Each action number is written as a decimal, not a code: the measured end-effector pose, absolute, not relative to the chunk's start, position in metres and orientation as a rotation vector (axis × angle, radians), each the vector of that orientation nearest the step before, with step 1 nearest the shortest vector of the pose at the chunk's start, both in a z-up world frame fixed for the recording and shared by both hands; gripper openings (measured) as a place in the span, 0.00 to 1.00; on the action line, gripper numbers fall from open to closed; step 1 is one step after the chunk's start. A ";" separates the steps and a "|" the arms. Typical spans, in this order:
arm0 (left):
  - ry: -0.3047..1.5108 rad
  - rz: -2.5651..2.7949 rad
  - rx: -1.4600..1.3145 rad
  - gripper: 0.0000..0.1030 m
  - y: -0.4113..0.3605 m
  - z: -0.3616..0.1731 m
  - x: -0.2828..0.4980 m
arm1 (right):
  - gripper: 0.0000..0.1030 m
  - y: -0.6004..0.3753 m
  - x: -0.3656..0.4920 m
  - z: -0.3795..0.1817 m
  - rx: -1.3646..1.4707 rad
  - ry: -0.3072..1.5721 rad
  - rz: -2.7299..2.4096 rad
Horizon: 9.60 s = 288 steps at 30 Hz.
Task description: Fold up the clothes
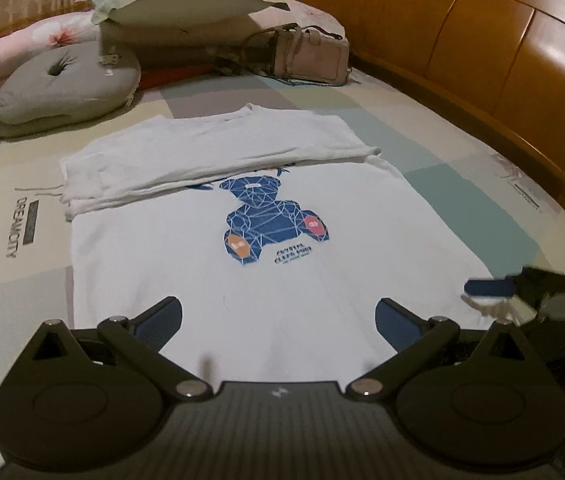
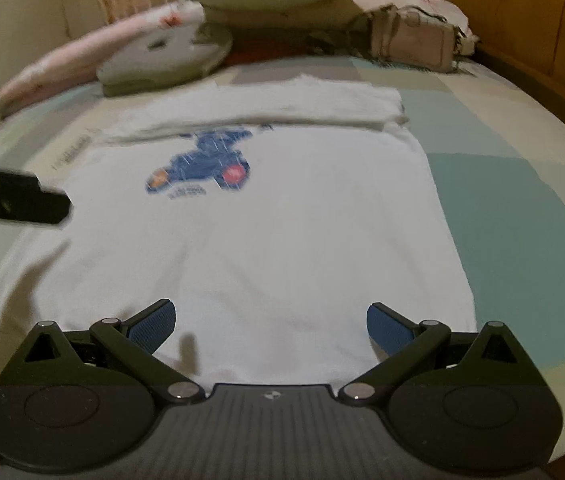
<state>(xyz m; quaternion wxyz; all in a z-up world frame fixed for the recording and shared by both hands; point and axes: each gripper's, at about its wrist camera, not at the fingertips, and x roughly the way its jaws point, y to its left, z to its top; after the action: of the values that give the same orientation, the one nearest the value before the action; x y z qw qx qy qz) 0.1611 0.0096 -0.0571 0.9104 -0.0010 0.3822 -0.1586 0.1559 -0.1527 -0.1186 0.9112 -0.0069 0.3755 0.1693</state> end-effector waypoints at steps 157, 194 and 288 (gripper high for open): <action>0.323 -0.009 0.920 1.00 -0.022 -0.080 0.176 | 1.00 -0.105 0.187 -0.115 -1.036 0.217 0.136; 0.524 -0.055 0.761 1.00 0.026 -0.096 0.411 | 1.00 -0.075 0.435 -0.124 -0.968 0.295 0.226; 0.758 -0.382 0.113 0.99 0.089 -0.107 0.319 | 0.79 -0.192 0.366 -0.136 -0.115 0.735 0.657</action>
<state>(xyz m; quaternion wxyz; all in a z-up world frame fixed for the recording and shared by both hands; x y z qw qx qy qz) 0.3190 0.0894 -0.1070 0.9096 0.0550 0.3677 -0.1854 0.3655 -0.1919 -0.1359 0.8792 -0.0550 0.3528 0.3153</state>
